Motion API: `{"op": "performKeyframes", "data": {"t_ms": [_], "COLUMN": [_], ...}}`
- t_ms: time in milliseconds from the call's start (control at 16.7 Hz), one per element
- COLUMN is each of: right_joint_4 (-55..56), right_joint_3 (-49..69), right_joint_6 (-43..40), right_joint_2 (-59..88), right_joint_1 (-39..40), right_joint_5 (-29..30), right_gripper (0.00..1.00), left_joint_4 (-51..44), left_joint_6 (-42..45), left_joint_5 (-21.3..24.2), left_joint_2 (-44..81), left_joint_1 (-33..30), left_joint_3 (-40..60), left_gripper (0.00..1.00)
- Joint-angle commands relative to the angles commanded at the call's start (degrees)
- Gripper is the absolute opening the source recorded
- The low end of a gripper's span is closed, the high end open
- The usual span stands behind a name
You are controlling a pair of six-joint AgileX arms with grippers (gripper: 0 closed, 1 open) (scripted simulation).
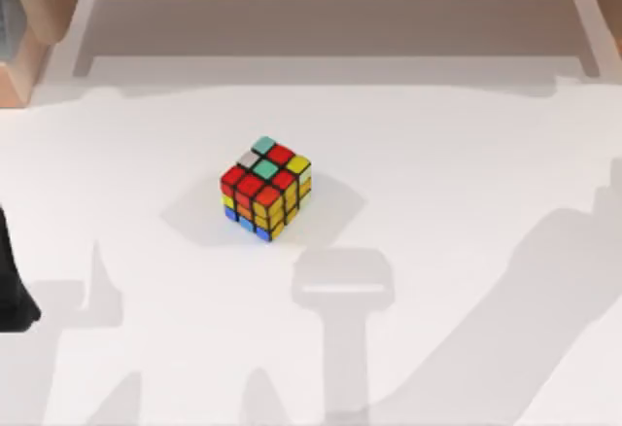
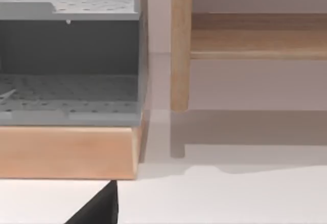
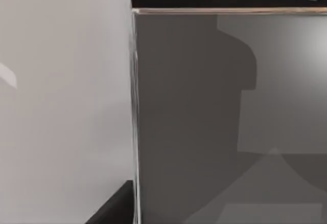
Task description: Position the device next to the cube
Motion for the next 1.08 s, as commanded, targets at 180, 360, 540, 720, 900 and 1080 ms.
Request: {"op": "performKeyframes", "data": {"t_ms": [180, 360, 540, 720, 900, 1080], "right_joint_4": [0.0, -1.3, -3.9, -4.4, -4.8, -8.7], "right_joint_3": [0.0, 0.5, 1.9, 2.2, 2.6, 6.5], "right_joint_6": [0.0, 0.3, 0.2, 0.3, 0.8, 5.3], "right_joint_2": [0.0, -1.1, -2.3, -2.6, -2.8, -4.0], "right_joint_1": [0.0, 0.1, 0.2, 0.2, 0.5, 3.2], "right_joint_5": [0.0, -0.4, -0.4, -0.4, -0.3, 0.5], "right_gripper": [0.00, 0.00, 0.00, 0.00, 0.00, 0.00], "left_joint_4": [0.0, 0.0, 0.0, 0.0, 0.0, 0.0], "left_joint_6": [0.0, 0.0, 0.0, 0.0, 0.0, 0.0], "left_joint_5": [0.0, 0.0, 0.0, 0.0, 0.0, 0.0], "left_joint_2": [0.0, 0.0, 0.0, 0.0, 0.0, 0.0], "left_joint_1": [0.0, 0.0, 0.0, 0.0, 0.0, 0.0], "left_joint_3": [0.0, 0.0, 0.0, 0.0, 0.0, 0.0], "left_gripper": [1.00, 1.00, 1.00, 1.00, 1.00, 1.00]}}
